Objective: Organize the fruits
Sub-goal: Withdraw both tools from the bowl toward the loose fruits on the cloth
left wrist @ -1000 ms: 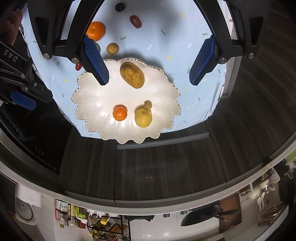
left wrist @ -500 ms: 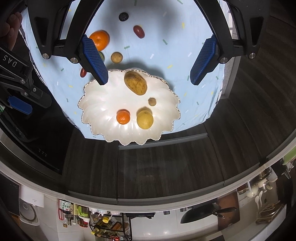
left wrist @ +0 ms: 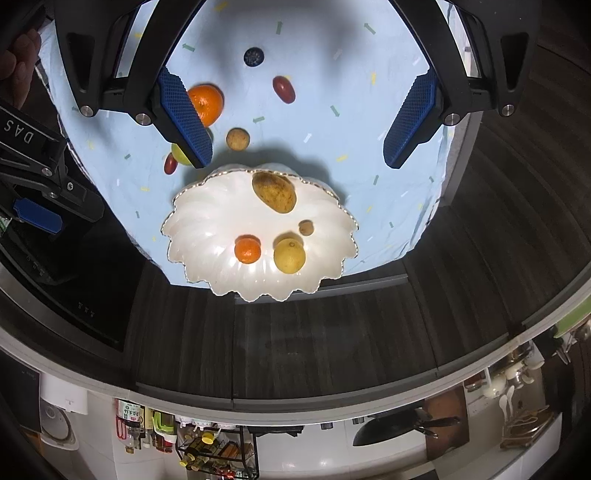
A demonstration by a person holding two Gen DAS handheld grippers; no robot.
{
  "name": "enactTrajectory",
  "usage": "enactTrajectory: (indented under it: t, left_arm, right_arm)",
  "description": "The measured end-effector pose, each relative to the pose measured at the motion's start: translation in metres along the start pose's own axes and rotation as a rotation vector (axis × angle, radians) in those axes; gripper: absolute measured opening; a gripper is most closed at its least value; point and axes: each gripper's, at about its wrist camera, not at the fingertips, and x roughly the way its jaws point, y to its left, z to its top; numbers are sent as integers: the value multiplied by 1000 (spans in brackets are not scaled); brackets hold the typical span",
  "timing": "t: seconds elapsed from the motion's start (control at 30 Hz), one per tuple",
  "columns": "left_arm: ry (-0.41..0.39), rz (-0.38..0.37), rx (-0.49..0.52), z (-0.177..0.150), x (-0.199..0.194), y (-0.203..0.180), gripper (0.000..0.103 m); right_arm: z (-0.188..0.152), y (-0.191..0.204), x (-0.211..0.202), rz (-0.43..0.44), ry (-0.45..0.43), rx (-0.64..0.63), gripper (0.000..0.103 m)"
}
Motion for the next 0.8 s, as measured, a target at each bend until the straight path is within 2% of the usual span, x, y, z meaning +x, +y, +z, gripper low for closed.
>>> enactTrajectory:
  t: [0.4, 0.8]
  left_arm:
    - [26, 1, -5, -21, 7, -7, 95]
    - [61, 18, -14, -50, 16, -11, 95]
  right_arm:
    - [-19, -6, 8, 2, 36, -16, 77]
    - [-34, -1, 15, 1, 35, -82, 77]
